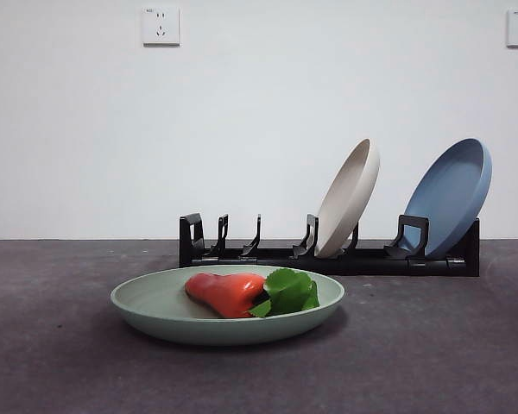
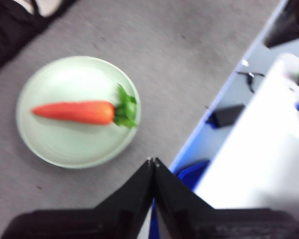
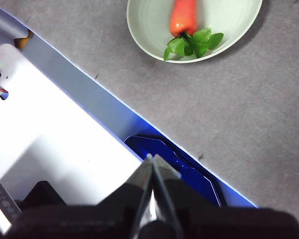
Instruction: Take the green plate from the plate rack,put the plate on the table,take the carrot from the table,put the carrot in the plate
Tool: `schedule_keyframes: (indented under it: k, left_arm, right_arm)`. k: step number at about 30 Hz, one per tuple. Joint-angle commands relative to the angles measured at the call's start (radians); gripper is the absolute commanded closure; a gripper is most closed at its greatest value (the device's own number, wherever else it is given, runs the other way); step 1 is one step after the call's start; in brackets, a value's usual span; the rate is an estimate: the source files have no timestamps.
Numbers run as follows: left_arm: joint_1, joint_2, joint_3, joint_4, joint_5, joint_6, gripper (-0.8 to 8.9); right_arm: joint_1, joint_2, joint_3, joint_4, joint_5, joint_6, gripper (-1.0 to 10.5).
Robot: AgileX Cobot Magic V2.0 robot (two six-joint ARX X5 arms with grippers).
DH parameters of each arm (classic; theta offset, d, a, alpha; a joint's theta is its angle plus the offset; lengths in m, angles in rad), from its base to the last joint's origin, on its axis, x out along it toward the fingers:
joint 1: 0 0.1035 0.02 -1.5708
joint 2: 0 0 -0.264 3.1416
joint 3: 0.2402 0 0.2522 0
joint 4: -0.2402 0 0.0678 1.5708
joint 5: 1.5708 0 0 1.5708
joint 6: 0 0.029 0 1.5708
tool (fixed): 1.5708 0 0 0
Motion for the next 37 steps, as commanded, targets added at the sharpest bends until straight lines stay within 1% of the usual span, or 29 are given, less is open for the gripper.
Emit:
schedule_keyframes:
  k: [1, 2, 4, 6, 9, 12, 14, 17, 22, 26, 32, 37]
  left_arm:
    - [0.050, -0.035, -0.001, 0.087, -0.087, 0.066, 8.17]
    - [0.084, -0.047, -0.002, 0.140, -0.097, 0.114, 8.17]
    - [0.165, -0.072, -0.003, 0.259, -0.072, 0.208, 8.17]
    - [0.274, -0.103, -0.018, 0.401, -0.001, 0.269, 8.17]
    - [0.456, -0.164, -0.082, 0.605, 0.134, 0.288, 8.17]
    - [0.618, -0.245, -0.196, 0.791, 0.228, 0.289, 8.17]
    - [0.712, -0.318, -0.298, 0.898, 0.249, 0.289, 8.17]
    - [0.809, -0.428, -0.454, 1.002, 0.248, 0.290, 8.17]
    - [0.924, -0.588, -0.700, 1.086, 0.208, 0.291, 8.17]
    - [0.982, -0.700, -0.867, 1.094, 0.203, 0.290, 8.17]
    - [1.023, -0.835, -1.052, 1.093, 0.204, 0.289, 8.17]
    - [1.032, -0.903, -1.157, 1.093, 0.203, 0.288, 8.17]
  right_arm:
    - [0.002, -0.002, 0.002, 0.003, 0.003, -0.005, 9.5]
    - [0.002, -0.002, 0.002, 0.003, 0.003, -0.005, 9.5]
    - [0.002, -0.002, 0.002, 0.003, 0.003, -0.005, 9.5]
    - [0.002, -0.002, 0.002, 0.003, 0.003, -0.005, 9.5]
    - [0.002, -0.002, 0.002, 0.003, 0.003, -0.005, 9.5]
    - [0.002, -0.002, 0.002, 0.003, 0.003, -0.005, 9.5]
    - [0.002, -0.002, 0.002, 0.003, 0.003, -0.005, 9.5]
    - [0.002, -0.002, 0.002, 0.003, 0.003, -0.005, 9.5]
    - [0.002, -0.002, 0.002, 0.003, 0.003, -0.005, 9.5]
    - [0.002, -0.002, 0.002, 0.003, 0.003, -0.005, 9.5]
    - [0.002, -0.002, 0.002, 0.003, 0.003, -0.005, 9.5]
    - [0.002, -0.002, 0.002, 0.003, 0.003, -0.005, 9.5]
